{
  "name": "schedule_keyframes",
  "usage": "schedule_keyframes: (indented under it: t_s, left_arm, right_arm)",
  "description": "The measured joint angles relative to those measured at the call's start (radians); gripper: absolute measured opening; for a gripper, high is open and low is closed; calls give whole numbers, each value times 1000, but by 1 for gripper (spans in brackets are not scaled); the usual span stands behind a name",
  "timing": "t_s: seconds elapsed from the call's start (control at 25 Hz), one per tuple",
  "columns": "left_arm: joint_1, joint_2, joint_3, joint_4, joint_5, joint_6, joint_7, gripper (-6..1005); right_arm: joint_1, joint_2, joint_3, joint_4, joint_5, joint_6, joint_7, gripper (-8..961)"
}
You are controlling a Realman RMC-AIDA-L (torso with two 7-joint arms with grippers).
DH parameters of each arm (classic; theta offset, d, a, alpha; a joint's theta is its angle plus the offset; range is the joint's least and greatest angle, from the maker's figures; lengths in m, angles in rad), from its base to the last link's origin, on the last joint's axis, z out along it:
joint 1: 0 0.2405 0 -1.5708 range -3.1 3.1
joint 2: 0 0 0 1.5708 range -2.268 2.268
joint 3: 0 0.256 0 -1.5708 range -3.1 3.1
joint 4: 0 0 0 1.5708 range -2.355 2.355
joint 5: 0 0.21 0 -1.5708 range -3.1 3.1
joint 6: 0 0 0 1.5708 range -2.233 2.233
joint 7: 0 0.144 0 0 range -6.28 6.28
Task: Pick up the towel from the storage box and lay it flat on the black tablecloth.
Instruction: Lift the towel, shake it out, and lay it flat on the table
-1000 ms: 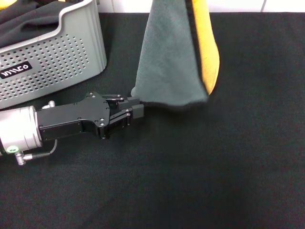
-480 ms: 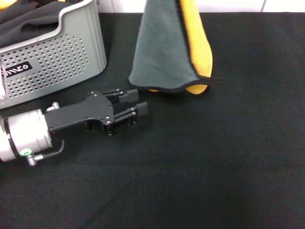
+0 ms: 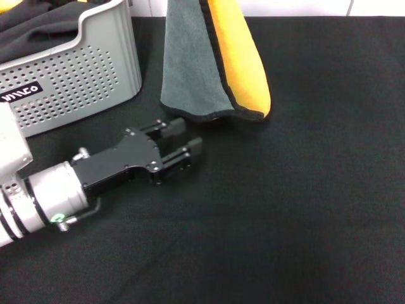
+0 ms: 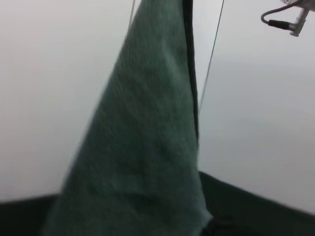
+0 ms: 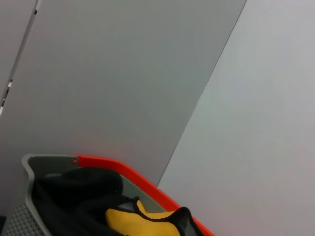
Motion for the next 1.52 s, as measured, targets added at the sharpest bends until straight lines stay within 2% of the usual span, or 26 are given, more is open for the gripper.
schedule_keyframes:
  t_s: [0.2,0.24,0.56,0.84,1.08,1.52]
  left_arm:
    - [-28,6,46,-12,8,36,-243,537]
    - [-42,7,66,-8,14,61,-361,537]
    - [-88,4,108,-23,10,89,-591,532]
    - [-101,-5,105,-126,-68,51,-549,525]
    - [-123,-6,102,-262,-182,38,-412,519]
    - [-123,-6,100,-306,-319,50,-341,508]
  right_arm:
    - [0,2,-13,-11,1,30,-39,6]
    - [0,3,-18,-12,3,36,-46,6]
    - [-10,6,-45,-26,34,56,-84,6]
    - [-28,6,-78,-53,64,85,-117,6]
    - [-34,8,-117,-53,100,125,-150,6]
    - [-58,8,-144,-66,116,154,-172,6]
